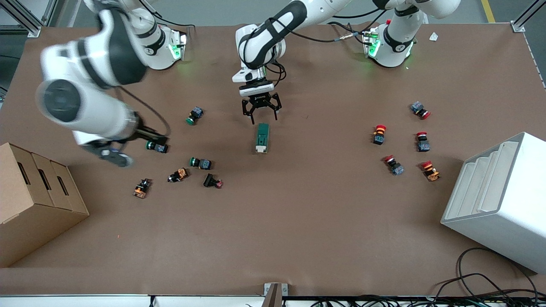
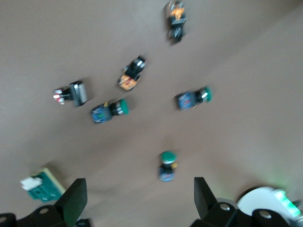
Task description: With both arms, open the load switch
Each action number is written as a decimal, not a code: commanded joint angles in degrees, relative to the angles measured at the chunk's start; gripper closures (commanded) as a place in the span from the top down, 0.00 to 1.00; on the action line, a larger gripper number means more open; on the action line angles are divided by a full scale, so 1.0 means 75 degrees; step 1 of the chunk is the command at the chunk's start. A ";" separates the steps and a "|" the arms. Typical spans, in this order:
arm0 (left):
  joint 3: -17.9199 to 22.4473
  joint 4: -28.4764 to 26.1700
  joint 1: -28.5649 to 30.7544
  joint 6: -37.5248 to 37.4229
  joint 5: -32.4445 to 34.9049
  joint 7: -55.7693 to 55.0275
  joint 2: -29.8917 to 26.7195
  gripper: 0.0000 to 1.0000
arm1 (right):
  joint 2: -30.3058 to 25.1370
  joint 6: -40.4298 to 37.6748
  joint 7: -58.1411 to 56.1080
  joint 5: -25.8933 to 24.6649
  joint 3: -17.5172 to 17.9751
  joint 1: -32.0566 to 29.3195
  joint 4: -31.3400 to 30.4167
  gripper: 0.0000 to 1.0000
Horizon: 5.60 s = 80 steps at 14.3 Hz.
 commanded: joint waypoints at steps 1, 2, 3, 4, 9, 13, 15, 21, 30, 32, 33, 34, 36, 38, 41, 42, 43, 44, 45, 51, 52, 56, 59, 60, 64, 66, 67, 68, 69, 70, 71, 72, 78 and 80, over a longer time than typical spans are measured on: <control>0.0059 0.0038 -0.0184 -0.0210 0.0653 -0.0559 0.0355 1.00 | 0.0546 0.0489 0.1627 0.0266 -0.0085 0.0669 0.0011 1.00; 0.0083 0.0027 -0.0232 -0.0211 0.0968 -0.0934 0.0450 1.00 | 0.0746 0.0712 0.2201 0.0360 -0.0085 0.0881 0.0034 1.00; 0.0083 0.0015 -0.0255 -0.0246 0.1262 -0.1240 0.0567 1.00 | 0.1014 0.0969 0.2810 0.0546 -0.0085 0.1080 0.0057 1.00; 0.0083 0.0027 -0.0290 -0.0478 0.1369 -0.1359 0.0661 1.00 | 0.1249 0.1192 0.3280 0.0710 -0.0085 0.1221 0.0069 1.00; 0.0095 0.0085 -0.0338 -0.0610 0.1744 -0.1581 0.0826 1.00 | 0.2924 0.1722 0.5626 0.1591 -0.0085 0.1539 0.0817 1.00; 0.0130 0.0109 -0.0338 -0.0598 0.2669 -0.2320 0.1072 1.00 | 0.3559 0.2200 0.6249 0.2221 -0.0085 0.1855 0.1065 1.00; 0.0130 0.0109 -0.0326 -0.0598 0.2962 -0.2332 0.1130 1.00 | 0.3735 0.2494 0.6553 0.2446 -0.0085 0.1983 0.1065 1.00; 0.0177 0.0015 -0.0501 -0.1147 0.2999 -0.2309 0.1411 1.00 | 0.3982 0.2730 0.7339 0.2435 -0.0085 0.2441 0.1077 1.00; 0.0189 0.0062 -0.0549 -0.1266 0.3104 -0.2332 0.1506 1.00 | 0.3923 0.2100 0.7574 0.2458 -0.0085 0.2594 0.1287 1.00; 0.0189 0.0050 -0.0525 -0.1266 0.3093 -0.2332 0.1482 1.00 | 0.3923 0.1584 0.7563 0.2458 -0.0085 0.2594 0.1486 1.00; 0.0189 0.0073 -0.0525 -0.1266 0.3104 -0.2321 0.1494 1.00 | 0.3923 0.1315 0.7562 0.2458 -0.0085 0.2594 0.1580 1.00; 0.0189 0.0062 -0.0525 -0.1266 0.3104 -0.2309 0.1494 1.00 | 0.3912 0.1022 0.7551 0.2458 -0.0085 0.2582 0.1697 1.00; 0.0189 0.0062 -0.0537 -0.1266 0.3104 -0.2309 0.1506 1.00 | 0.3888 0.0540 0.7539 0.2458 -0.0073 0.2594 0.1815 1.00; 0.0189 0.0062 -0.0537 -0.1266 0.3104 -0.2321 0.1506 1.00 | 0.3842 0.0270 0.7551 0.2458 -0.0073 0.2722 0.1827 1.00; 0.0189 0.0062 -0.0537 -0.1266 0.3104 -0.2309 0.1506 1.00 | 0.3853 0.0199 0.7574 0.2458 -0.0073 0.2909 0.1769 1.00; 0.0189 0.0050 -0.0537 -0.1266 0.3104 -0.2309 0.1506 1.00 | 0.3865 0.0210 0.7621 0.2447 -0.0073 0.3038 0.1745 1.00; 0.0189 0.0050 -0.0537 -0.1266 0.3104 -0.2309 0.1506 1.00 | 0.3888 0.0222 0.7644 0.2446 -0.0085 0.3143 0.1722 1.00; 0.0189 0.0050 -0.0537 -0.1266 0.3104 -0.2309 0.1506 1.00 | 0.3900 0.0268 0.7621 0.2446 -0.0085 0.3202 0.1606 1.00; 0.0189 0.0062 -0.0537 -0.1266 0.3104 -0.2309 0.1506 1.00 | 0.3900 0.0315 0.7621 0.2435 -0.0085 0.3249 0.1489 1.00; 0.0189 0.0097 -0.0525 -0.1266 0.3104 -0.2297 0.1506 1.00 | 0.3923 0.0690 0.7562 0.2341 -0.0085 0.3390 0.1019 1.00; 0.0189 0.0097 -0.0525 -0.1266 0.3104 -0.2286 0.1506 1.00 | 0.3923 0.0714 0.7562 0.2329 -0.0085 0.3402 0.1007 1.00; 0.0200 0.0086 -0.0513 -0.1266 0.3104 -0.2285 0.1506 1.00 | 0.3795 0.0609 0.7307 0.2225 -0.0178 0.3204 0.1217 1.00; 0.0200 0.0097 -0.0514 -0.1266 0.3104 -0.2274 0.1506 1.00 | 0.3305 0.0166 0.5975 0.0998 -0.0284 0.2818 0.1335 1.00; 0.0200 0.0109 -0.0513 -0.1266 0.3104 -0.2274 0.1506 1.00 | 0.3047 0.0013 0.5250 0.0727 -0.0296 0.2619 0.1289 1.00; 0.0200 0.0109 -0.0513 -0.1266 0.3093 -0.2262 0.1482 1.00 | 0.1969 -0.0550 0.1958 0.0618 -0.0296 0.1121 0.1265 1.00; 0.0189 0.0109 -0.0490 -0.1254 0.3069 -0.2239 0.1401 1.00 | 0.1500 -0.0692 0.0281 0.0560 -0.0296 0.0452 0.1265 1.00; 0.0177 0.0237 -0.0478 -0.1243 0.3034 -0.2146 0.1389 1.00 | 0.1289 -0.0704 -0.0620 0.0316 -0.0296 0.0171 0.1265 1.00; 0.0154 0.0470 -0.0478 -0.1208 0.2918 -0.2041 0.1388 1.00 | 0.1124 -0.0692 -0.1371 0.0012 -0.0296 -0.0018 0.1276 1.00; 0.0130 0.0588 -0.0455 -0.1173 0.2662 -0.1958 0.1354 1.00 | 0.0983 -0.0669 -0.2156 -0.0362 -0.0296 -0.0194 0.1300 1.00; 0.0107 0.0694 -0.0443 -0.1172 0.2323 -0.1714 0.1272 1.00 | 0.0843 -0.0634 -0.2895 -0.0586 -0.0296 -0.0451 0.1335 1.00; 0.0025 0.0776 -0.0397 -0.1161 0.1936 -0.1305 0.1202 1.00 | 0.0725 -0.0610 -0.3703 -0.0623 -0.0296 -0.0778 0.1347 1.00; 0.0013 0.0812 -0.0396 -0.1160 0.1457 -0.0860 0.1039 1.00 | 0.0631 -0.0610 -0.4372 -0.0635 -0.0296 -0.1095 0.1370 1.00; 0.0024 0.1456 -0.0385 -0.1172 0.0269 0.0386 0.0849 1.00 | 0.0314 -0.0657 -0.6908 -0.0624 -0.0307 -0.2631 0.1581 1.00; 0.0024 0.1457 -0.0361 -0.1172 0.0257 0.0398 0.0849 1.00 | 0.0314 -0.0692 -0.7237 -0.0635 -0.0307 -0.2901 0.1756 1.00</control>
